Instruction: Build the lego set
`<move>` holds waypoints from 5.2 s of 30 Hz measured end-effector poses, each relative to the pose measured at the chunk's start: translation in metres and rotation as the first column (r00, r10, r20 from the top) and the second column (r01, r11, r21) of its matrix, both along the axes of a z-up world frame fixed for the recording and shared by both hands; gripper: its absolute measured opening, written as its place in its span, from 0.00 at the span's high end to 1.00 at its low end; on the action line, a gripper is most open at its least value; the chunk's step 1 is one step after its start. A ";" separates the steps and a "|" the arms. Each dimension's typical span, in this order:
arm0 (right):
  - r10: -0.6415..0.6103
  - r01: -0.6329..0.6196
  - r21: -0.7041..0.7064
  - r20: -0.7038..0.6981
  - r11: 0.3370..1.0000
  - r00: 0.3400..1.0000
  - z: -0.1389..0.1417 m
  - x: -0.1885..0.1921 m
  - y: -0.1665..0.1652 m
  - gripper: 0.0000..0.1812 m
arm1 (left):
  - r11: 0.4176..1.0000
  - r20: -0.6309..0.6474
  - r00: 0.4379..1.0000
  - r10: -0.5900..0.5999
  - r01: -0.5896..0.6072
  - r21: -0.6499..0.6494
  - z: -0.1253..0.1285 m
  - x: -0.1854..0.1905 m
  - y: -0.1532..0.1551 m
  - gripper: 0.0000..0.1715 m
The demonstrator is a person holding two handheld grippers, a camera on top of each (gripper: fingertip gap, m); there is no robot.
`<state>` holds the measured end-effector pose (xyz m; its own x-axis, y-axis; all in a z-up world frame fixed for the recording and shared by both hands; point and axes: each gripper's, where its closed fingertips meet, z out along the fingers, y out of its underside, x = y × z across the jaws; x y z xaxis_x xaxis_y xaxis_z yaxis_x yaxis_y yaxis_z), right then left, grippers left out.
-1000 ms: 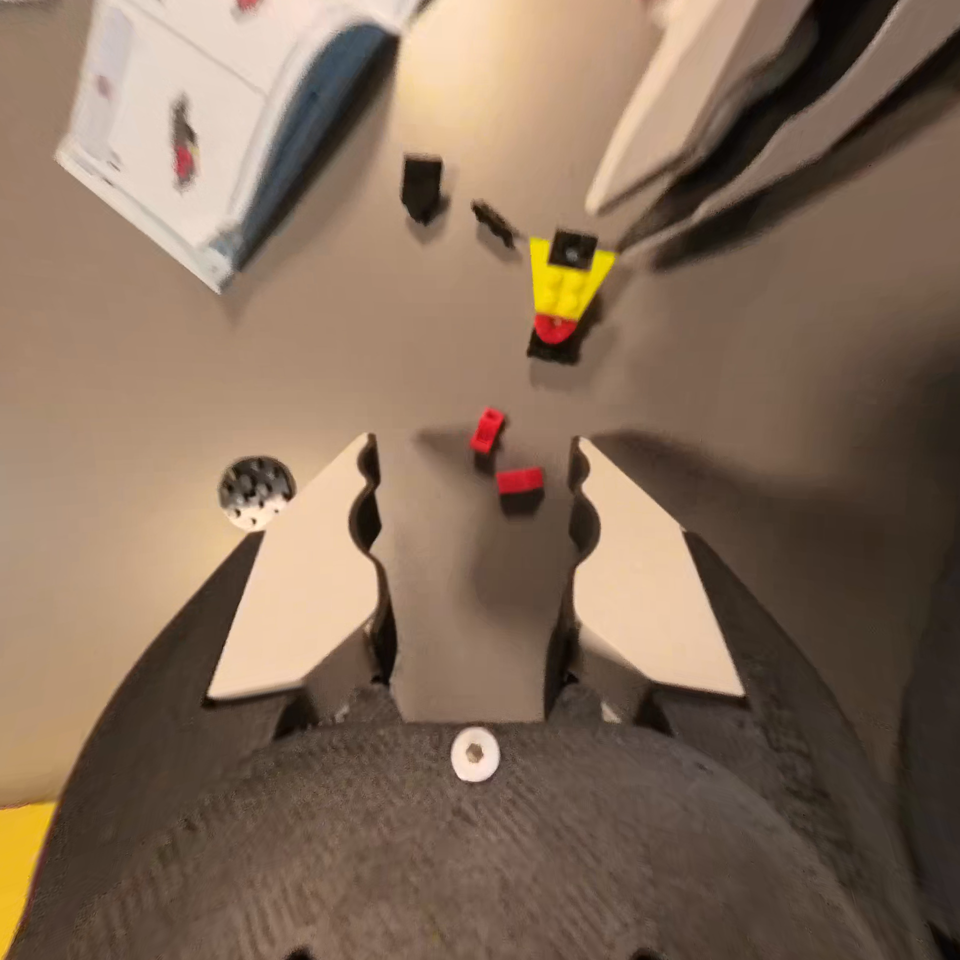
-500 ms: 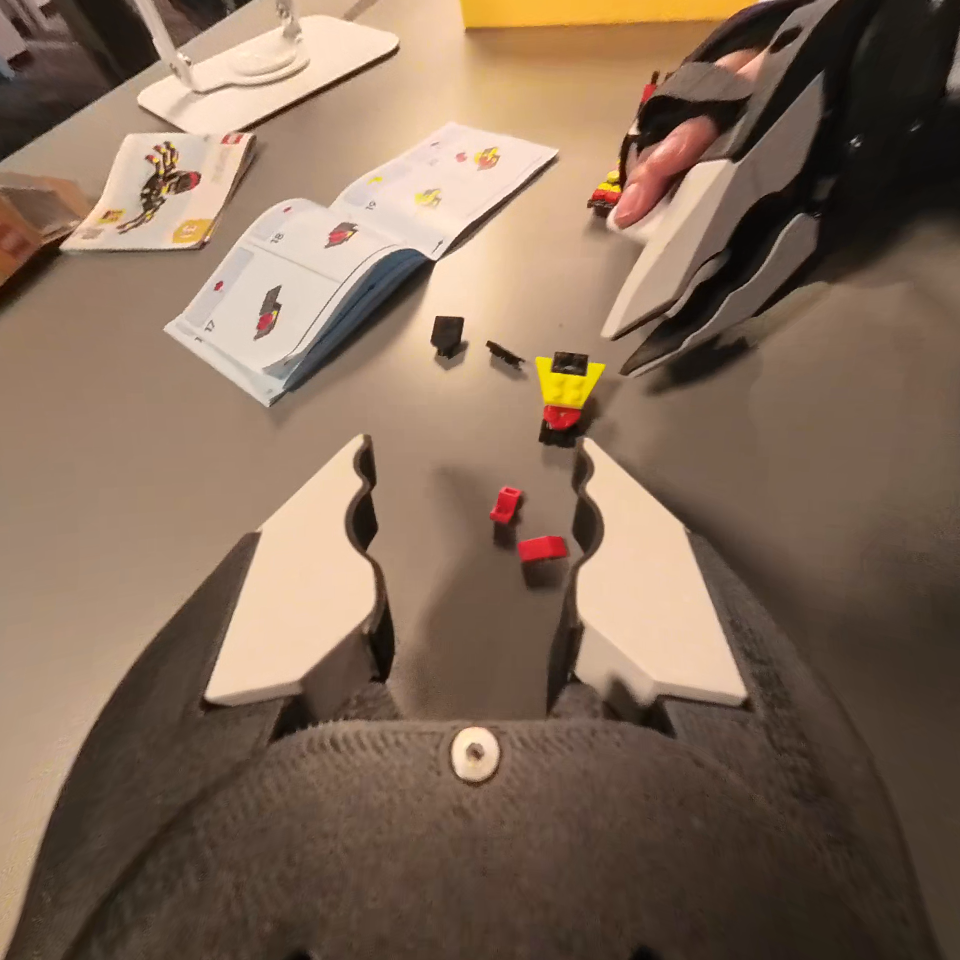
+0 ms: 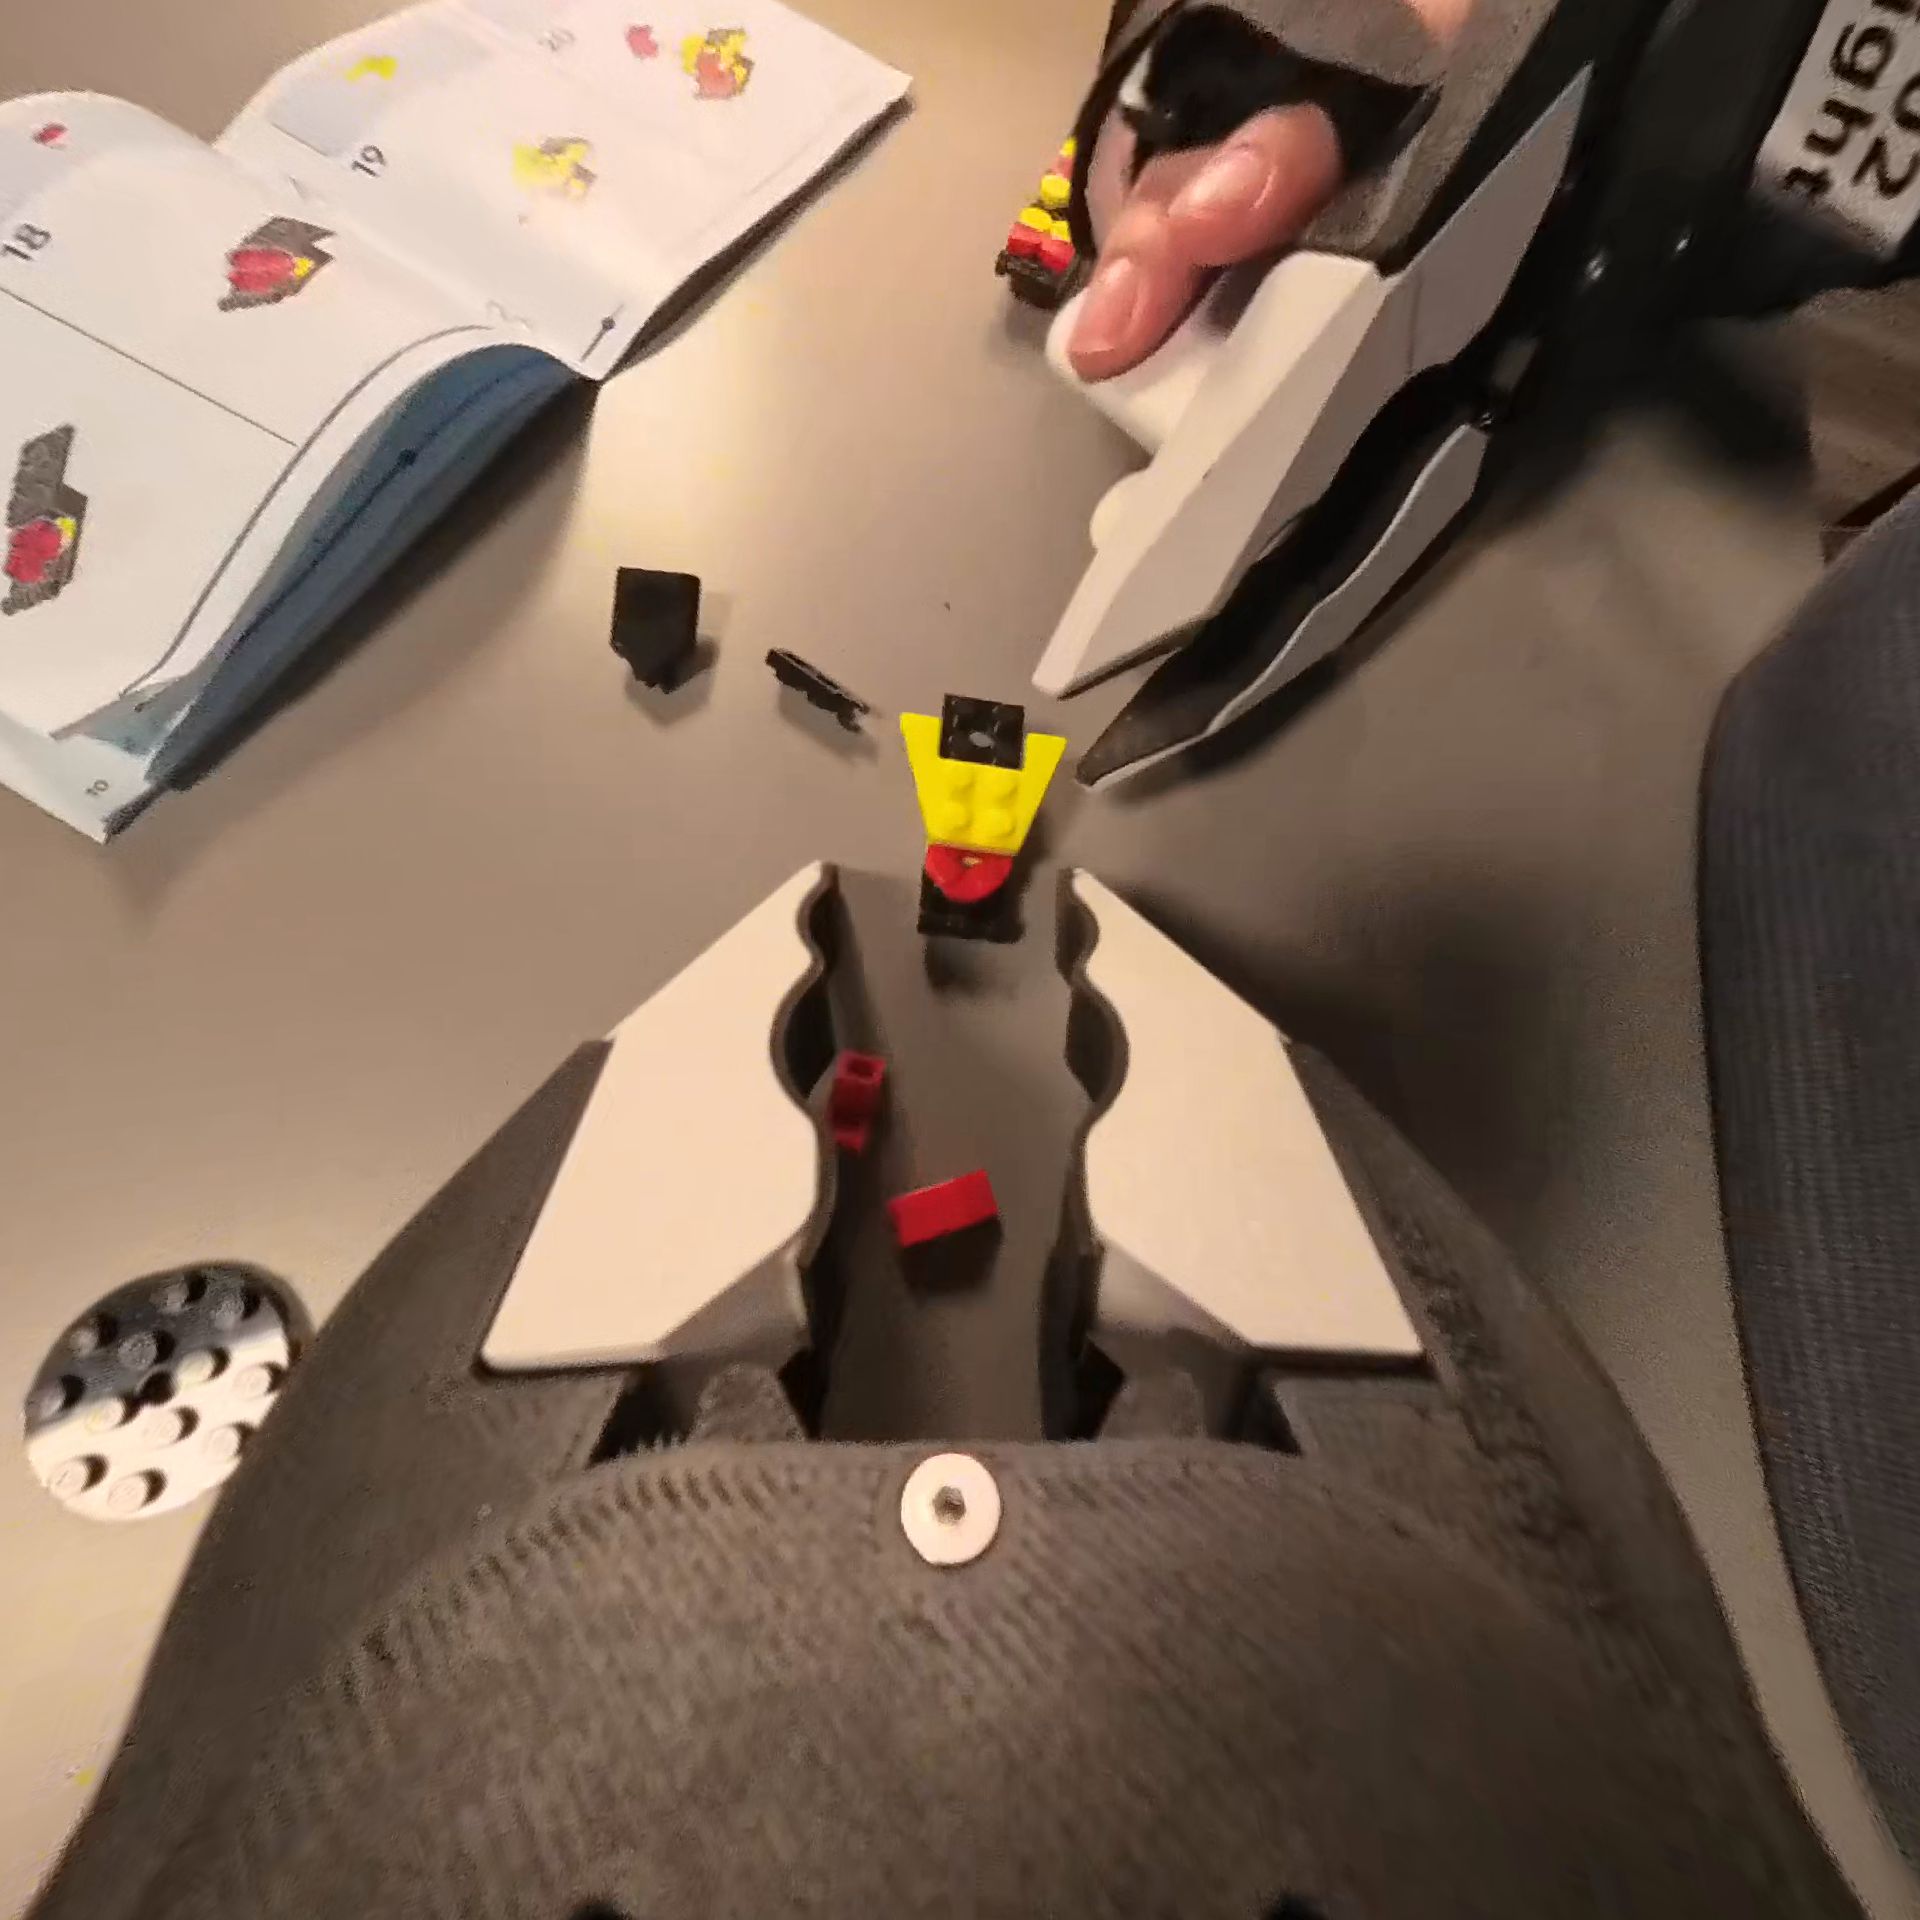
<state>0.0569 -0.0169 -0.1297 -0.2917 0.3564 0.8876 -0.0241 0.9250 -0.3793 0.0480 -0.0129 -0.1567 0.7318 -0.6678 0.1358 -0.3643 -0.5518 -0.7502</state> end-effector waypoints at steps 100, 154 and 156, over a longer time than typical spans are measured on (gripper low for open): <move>-0.190 0.220 0.225 -0.147 0.949 0.971 0.014 -0.006 0.024 0.98 | 0.919 -0.012 0.920 0.392 -0.393 -0.026 0.001 -0.034 -0.043 0.82; -0.216 0.243 0.159 -0.166 0.957 0.962 0.022 -0.002 0.032 0.98 | 0.863 -0.123 0.860 -0.495 0.503 0.044 -0.003 0.055 -0.073 0.95; -0.225 0.255 0.173 -0.175 0.951 0.958 0.024 -0.002 0.033 0.98 | 0.903 -0.097 0.901 -0.422 0.427 0.040 0.003 0.048 -0.069 0.95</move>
<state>0.0544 0.0157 -0.1062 -0.0752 0.2182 0.9730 0.1645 0.9651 -0.2037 0.0956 -0.0815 -0.1535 0.3841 -0.9225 0.0377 -0.6169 -0.2868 -0.7329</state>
